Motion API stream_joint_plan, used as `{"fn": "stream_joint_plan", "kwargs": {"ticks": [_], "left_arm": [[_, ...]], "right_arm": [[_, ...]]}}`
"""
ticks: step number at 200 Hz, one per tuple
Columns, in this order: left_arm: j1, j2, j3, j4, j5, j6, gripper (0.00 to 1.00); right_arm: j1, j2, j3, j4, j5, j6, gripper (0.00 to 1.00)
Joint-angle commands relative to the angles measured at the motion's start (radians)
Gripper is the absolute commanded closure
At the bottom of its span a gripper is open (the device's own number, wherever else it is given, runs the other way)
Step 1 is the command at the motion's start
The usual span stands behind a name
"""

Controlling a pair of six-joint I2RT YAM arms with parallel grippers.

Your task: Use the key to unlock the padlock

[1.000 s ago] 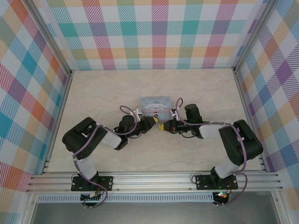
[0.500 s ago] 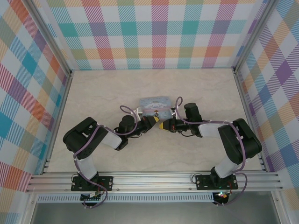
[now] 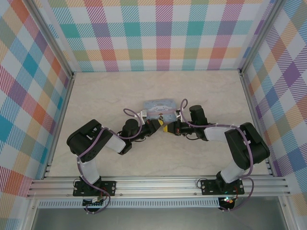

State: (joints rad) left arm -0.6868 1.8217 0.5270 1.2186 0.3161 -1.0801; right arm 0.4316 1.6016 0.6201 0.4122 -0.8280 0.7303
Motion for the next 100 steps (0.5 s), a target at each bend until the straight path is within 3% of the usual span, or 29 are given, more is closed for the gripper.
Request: {"fn": "stream_joint_plan", "kwargs": {"ticks": [1, 100], "left_arm": [[-0.018, 0.001, -0.002, 0.071, 0.028, 0.012, 1.00], [-0.018, -0.006, -0.001, 0.080, 0.028, 0.009, 1.00]], "right_arm": [[-0.007, -0.028, -0.002, 0.039, -0.009, 0.024, 0.95], [-0.008, 0.012, 0.006, 0.025, 0.010, 0.044, 0.95]]}}
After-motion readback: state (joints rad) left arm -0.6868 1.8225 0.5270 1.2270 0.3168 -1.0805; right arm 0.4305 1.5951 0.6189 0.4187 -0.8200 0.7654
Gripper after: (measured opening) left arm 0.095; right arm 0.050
